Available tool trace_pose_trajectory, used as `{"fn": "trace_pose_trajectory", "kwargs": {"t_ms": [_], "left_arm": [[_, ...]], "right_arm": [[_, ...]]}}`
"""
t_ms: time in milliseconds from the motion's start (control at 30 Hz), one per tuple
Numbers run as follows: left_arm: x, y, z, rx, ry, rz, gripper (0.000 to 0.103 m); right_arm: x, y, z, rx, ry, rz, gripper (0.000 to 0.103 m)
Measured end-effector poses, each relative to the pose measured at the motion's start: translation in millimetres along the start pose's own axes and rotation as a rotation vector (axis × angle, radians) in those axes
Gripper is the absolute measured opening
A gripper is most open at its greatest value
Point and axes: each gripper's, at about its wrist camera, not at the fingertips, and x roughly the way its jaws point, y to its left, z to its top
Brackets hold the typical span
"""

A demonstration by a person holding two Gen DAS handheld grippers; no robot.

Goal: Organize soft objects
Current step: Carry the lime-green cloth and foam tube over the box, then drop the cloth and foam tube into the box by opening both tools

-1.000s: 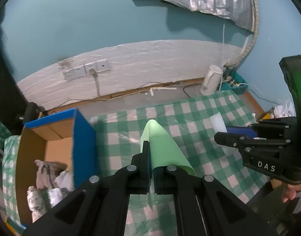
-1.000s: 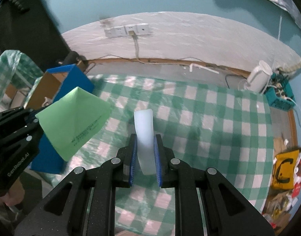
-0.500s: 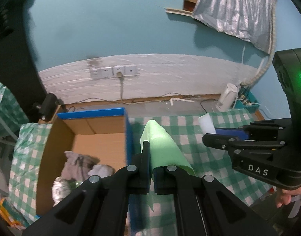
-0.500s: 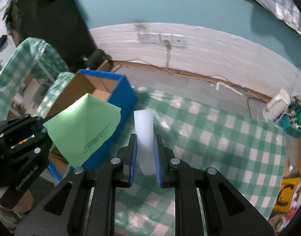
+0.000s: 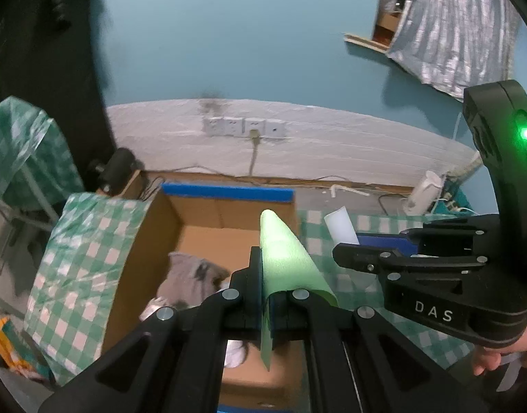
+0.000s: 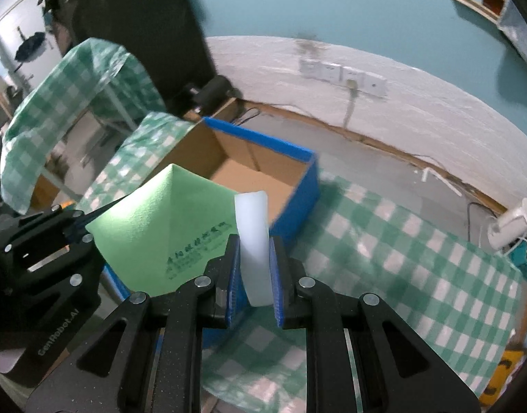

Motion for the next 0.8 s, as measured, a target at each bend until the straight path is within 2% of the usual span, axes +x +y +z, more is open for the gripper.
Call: {"fn": "trace_pose_trajectory", "kwargs": {"t_ms": [200,333,400,433,500,533,567,667,733,800], "left_arm": [[17,32,-10,-0.051,0.056,0.033,0.003],[40,54,-23,-0.106,0.144,0.045,0.003],[48,61,-29,-0.123,0.192,0.055,0.007],[53,64,-33,-0.129,0.221,0.058,0.014],[59,69,-40,-0.131,0.268,0.078,0.034],[60,70,-43,-0.127,0.285,0.087,0.054],[61,71,-45,-0.124,0.301,0.105,0.06],[59,74,-49,-0.133,0.34,0.115,0.07],[57,77,-51,-0.15,0.358,0.096,0.076],[52,77,-52,-0.154,0.347,0.076,0.078]], "right_arm": [[34,25,6,-0.03,0.06,0.031,0.015],[56,37,3,-0.046,0.103,0.045,0.015],[67,40,1,-0.043,0.123,0.055,0.019],[72,42,0,-0.044,0.135,0.059,0.021],[79,44,-3,-0.053,0.152,0.054,0.023],[82,44,-4,-0.056,0.158,0.05,0.032],[84,44,-5,-0.056,0.163,0.045,0.037],[84,42,-6,-0.044,0.164,0.035,0.044],[83,39,-6,-0.037,0.165,0.03,0.055],[80,37,-6,-0.029,0.153,0.027,0.056]]}}
